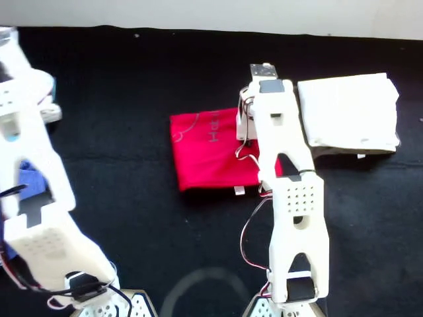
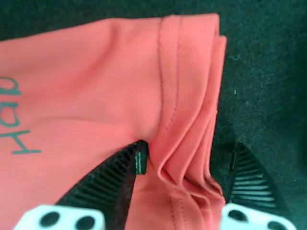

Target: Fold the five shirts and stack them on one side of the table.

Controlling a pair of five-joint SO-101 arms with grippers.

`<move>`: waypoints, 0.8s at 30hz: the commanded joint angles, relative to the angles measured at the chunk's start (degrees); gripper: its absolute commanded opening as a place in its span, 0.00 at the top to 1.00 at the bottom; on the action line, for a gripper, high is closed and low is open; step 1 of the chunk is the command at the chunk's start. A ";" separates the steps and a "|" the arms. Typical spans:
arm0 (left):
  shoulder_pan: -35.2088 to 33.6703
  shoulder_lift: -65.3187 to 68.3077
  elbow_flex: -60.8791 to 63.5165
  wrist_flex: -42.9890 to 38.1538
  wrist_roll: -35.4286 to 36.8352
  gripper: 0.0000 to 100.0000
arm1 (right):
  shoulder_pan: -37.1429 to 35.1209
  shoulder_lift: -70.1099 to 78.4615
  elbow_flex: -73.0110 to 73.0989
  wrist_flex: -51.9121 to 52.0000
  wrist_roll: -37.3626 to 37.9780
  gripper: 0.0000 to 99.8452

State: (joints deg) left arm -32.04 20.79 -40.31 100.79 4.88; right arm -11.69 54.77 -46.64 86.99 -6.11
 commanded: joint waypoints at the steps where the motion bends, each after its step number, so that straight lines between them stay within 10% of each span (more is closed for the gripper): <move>1: -4.44 -3.56 -0.22 0.18 -0.44 0.99 | 0.31 2.07 0.75 -1.01 -0.35 0.72; 6: -7.87 -3.65 -0.48 0.18 -0.44 0.99 | 0.22 2.24 0.75 -1.45 0.18 0.75; 10: -9.98 -3.65 -0.48 0.18 -0.44 0.99 | -0.57 2.33 0.75 -0.75 5.54 0.99; 24: -15.52 -3.56 -0.22 0.09 -0.44 0.99 | 0.57 -1.36 -14.29 8.40 6.68 0.99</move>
State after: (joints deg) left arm -47.69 20.79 -40.31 100.79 4.88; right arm -11.96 56.44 -53.93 91.47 1.27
